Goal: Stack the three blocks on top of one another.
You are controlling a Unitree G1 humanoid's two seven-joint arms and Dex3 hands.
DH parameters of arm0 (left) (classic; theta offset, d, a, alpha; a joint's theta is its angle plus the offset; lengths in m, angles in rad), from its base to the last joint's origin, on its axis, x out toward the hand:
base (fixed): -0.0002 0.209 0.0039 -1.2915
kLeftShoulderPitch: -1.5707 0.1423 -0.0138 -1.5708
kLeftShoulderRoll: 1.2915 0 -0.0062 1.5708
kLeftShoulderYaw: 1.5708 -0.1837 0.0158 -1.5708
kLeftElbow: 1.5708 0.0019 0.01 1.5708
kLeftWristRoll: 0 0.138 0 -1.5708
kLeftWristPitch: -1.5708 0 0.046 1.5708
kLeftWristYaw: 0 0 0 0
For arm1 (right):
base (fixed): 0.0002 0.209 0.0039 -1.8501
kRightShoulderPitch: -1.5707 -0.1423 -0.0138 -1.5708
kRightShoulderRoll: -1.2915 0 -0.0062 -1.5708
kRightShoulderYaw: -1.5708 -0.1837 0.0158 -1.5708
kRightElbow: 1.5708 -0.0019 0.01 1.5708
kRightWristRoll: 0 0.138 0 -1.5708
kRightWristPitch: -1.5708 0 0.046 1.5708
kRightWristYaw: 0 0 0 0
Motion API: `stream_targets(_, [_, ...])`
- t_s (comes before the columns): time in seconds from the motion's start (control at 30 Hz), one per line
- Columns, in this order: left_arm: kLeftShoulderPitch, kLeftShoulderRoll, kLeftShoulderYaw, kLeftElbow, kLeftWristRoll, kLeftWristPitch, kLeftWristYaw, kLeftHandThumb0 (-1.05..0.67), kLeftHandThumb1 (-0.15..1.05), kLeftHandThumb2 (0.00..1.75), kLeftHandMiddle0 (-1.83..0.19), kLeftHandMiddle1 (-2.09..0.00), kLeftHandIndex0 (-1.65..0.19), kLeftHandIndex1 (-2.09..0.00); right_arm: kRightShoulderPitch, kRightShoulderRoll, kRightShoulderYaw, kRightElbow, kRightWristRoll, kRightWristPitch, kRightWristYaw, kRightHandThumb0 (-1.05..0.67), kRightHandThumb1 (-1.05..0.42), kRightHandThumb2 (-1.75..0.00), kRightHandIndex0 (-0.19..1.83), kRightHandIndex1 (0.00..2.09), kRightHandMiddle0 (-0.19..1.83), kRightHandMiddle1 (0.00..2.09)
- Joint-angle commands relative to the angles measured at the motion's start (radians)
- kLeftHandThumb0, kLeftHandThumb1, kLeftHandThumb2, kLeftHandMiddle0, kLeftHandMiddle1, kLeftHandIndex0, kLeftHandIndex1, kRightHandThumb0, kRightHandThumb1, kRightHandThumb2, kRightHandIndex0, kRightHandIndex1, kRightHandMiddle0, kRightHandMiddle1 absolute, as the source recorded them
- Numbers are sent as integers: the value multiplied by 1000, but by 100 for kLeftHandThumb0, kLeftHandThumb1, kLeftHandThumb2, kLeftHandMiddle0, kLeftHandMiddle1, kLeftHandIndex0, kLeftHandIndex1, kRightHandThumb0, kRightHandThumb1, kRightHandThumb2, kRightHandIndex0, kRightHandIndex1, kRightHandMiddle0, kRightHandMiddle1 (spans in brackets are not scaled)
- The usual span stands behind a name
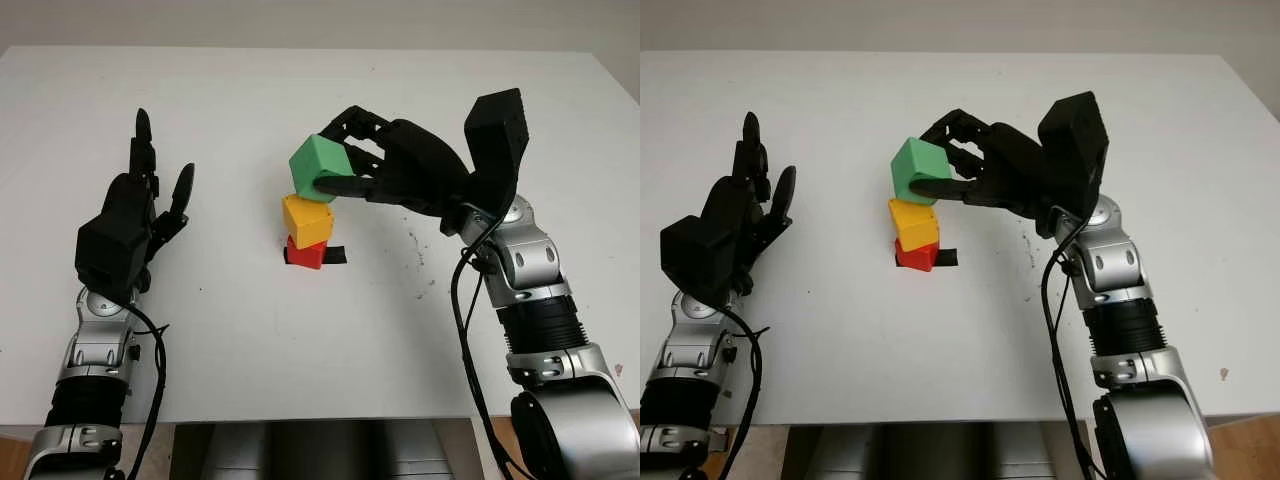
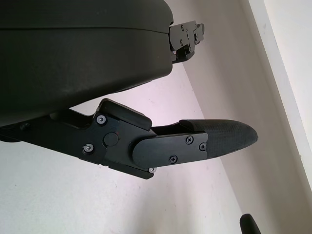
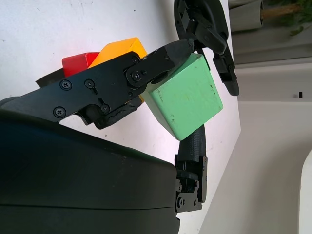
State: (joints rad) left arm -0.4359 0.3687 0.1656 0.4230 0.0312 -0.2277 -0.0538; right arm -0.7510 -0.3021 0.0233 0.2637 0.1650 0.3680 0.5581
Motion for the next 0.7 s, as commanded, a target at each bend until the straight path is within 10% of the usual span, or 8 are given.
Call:
stream_targets(0.0, [11, -4, -4, -6, 5, -9, 3, -82, 105, 54, 19, 0, 19, 0, -21, -7, -10, -30, 7, 8, -1, -43, -99, -6, 5, 5, 22, 181])
stream_targets(0.67, [14, -12, -5, -22, 13, -2, 12, -81, 105, 55, 19, 0, 19, 0, -55, -21, 32, -11, -35, 9, 38, -41, -99, -5, 4, 5, 19, 183])
